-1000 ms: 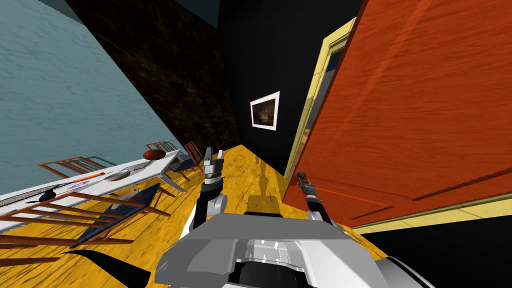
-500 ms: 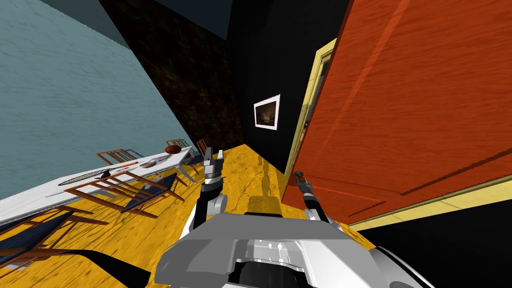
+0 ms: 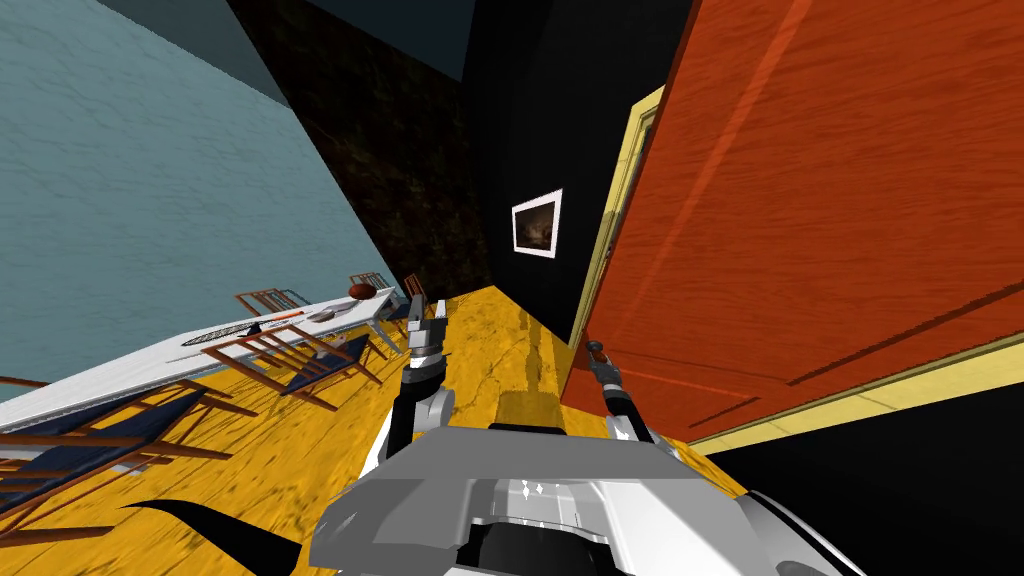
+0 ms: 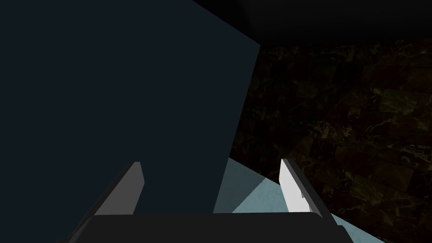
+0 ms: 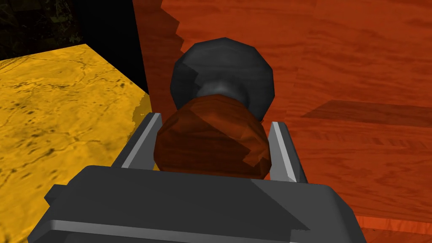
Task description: Pull the door open
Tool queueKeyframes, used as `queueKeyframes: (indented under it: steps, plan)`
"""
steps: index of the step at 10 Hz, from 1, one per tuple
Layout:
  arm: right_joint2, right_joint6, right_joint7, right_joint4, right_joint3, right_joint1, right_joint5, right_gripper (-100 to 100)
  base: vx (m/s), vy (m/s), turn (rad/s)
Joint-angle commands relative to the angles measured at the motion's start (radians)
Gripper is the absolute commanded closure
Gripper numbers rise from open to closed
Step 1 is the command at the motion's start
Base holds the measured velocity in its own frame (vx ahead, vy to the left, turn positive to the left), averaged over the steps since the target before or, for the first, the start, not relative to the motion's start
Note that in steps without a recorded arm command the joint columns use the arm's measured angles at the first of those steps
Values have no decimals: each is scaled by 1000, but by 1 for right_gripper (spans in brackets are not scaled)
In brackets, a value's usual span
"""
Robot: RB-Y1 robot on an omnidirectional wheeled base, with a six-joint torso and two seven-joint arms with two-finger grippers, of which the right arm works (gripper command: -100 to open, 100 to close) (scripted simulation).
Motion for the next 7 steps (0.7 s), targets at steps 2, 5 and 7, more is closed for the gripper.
queueKeyframes:
  steps: [2, 5, 7]
  plan:
    - [-32, -23, -42, -5, 30, 21, 10, 100, -183, 0, 181]
    - [-72, -52, -95, -11, 68, 47, 22, 100, -265, -31, 133]
    - [-96, -69, -125, -15, 90, 62, 30, 100, -225, -35, 114]
